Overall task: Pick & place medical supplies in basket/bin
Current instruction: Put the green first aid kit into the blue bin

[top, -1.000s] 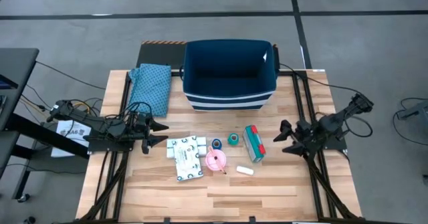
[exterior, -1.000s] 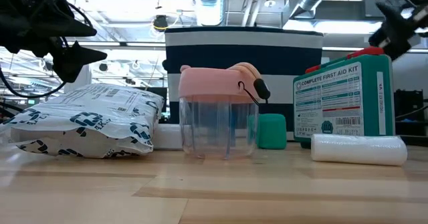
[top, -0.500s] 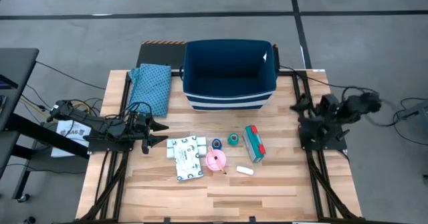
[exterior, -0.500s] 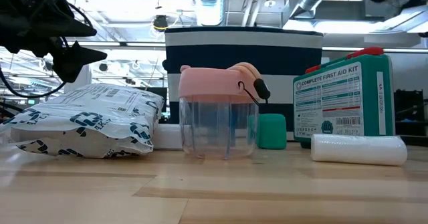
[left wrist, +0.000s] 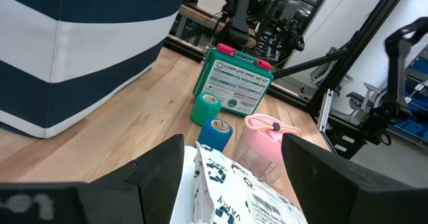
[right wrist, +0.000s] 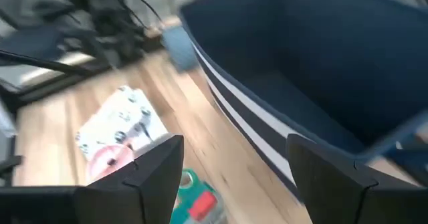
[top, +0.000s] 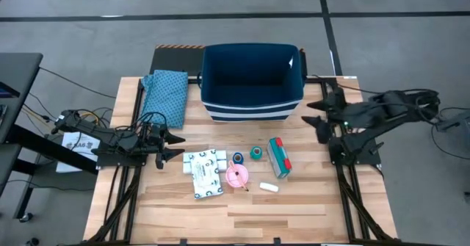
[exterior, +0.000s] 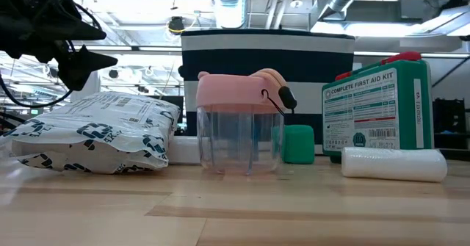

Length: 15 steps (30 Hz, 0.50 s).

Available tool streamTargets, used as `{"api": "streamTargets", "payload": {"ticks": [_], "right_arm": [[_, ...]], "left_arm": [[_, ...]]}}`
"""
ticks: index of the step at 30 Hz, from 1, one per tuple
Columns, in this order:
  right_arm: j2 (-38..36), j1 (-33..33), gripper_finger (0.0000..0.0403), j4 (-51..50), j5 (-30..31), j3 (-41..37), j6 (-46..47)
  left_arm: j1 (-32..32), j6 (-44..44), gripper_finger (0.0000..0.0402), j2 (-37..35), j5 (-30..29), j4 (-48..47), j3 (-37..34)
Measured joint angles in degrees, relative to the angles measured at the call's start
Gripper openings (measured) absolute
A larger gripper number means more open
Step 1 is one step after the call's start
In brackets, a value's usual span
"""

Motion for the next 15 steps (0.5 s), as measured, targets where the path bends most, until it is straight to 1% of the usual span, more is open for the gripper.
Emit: {"api": "streamTargets", "payload": {"ticks": [2,6,10,15], "right_arm": [[3.27,-0.55,0.0255,-2.02,-0.35,2.54,3.95],[9.57,-2.14,0.0255,-3.01,-4.16,5.08,12.06],[14.6,-3.83,0.0255,-3.48,-9.84,5.8,20.63],[21.74,-5.7,0.0255,-7.11,-18.45,5.73,28.85]], "left_arm": [[0.0,0.0,0.0241,0.0,0.0,0.0,-0.02],[-0.01,-0.01,0.0241,0.01,0.01,0.0,-0.02],[0.0,0.0,0.0241,0.01,0.02,0.0,-0.01],[-0.01,0.0,0.0241,0.01,0.0,-0.11,0.0]]}}
